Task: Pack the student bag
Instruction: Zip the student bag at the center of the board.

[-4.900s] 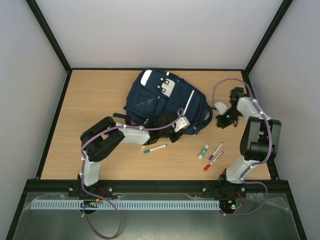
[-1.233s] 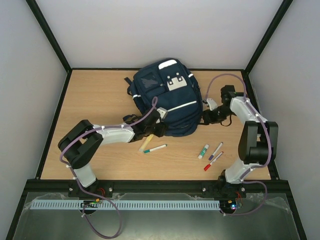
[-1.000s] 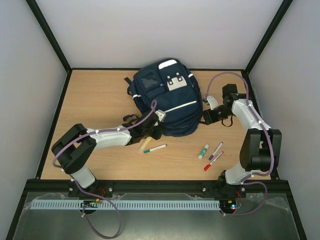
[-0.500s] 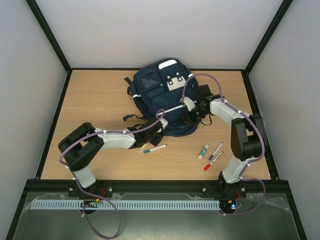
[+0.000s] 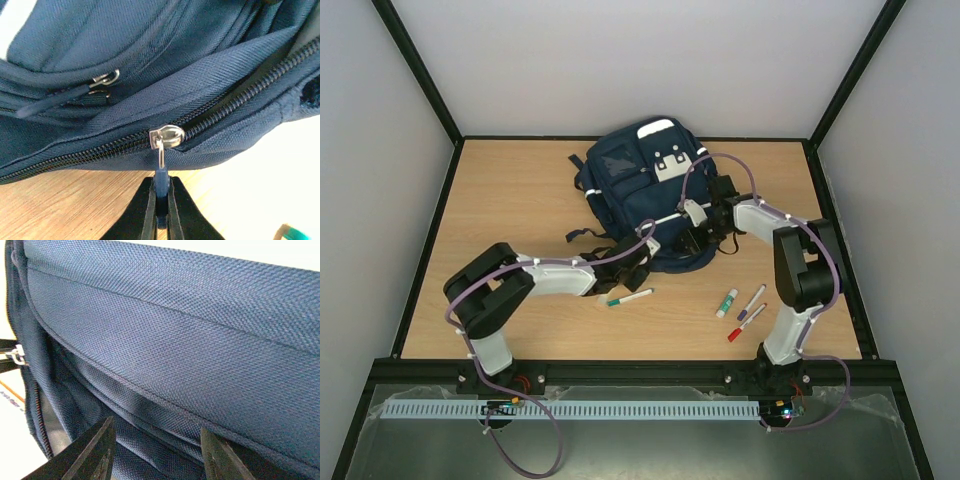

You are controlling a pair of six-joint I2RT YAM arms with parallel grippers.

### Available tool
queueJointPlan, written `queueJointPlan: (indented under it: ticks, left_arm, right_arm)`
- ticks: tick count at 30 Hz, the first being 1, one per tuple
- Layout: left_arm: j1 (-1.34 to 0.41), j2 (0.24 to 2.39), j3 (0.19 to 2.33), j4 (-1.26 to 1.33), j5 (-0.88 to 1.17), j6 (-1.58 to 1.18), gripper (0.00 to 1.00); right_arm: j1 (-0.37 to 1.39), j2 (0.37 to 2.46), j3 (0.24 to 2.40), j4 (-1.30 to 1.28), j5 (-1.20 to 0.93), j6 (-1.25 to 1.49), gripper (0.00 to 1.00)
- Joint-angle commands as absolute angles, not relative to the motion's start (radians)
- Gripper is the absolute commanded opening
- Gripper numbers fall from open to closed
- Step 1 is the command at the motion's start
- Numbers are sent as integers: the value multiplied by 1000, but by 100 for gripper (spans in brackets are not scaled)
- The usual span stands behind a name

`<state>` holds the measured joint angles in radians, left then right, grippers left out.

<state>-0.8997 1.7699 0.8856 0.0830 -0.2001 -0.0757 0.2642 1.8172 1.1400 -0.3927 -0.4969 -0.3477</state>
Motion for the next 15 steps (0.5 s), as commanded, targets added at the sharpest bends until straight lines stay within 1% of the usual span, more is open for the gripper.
queueJointPlan:
  ticks: [1, 5, 9, 11, 15]
  left_arm:
    - [-896, 1684, 896, 19, -254, -78, 2]
    - [-868, 1622, 860, 20, -204, -114, 2]
    - [-780, 1607, 841, 27, -48, -195, 2]
    - [-733, 1625, 847, 4, 2, -235, 2]
    - [-639, 1708, 886, -121, 5, -313, 2]
  right_arm:
    - [268, 1880, 1113, -449, -389, -321, 48]
    - [268, 1902, 1113, -455, -360, -316, 46]
    - [268, 1928, 1115, -453, -289, -293, 43]
    - [265, 1942, 1115, -450, -243, -272, 38]
    - [246, 1986, 1127, -469, -201, -235, 32]
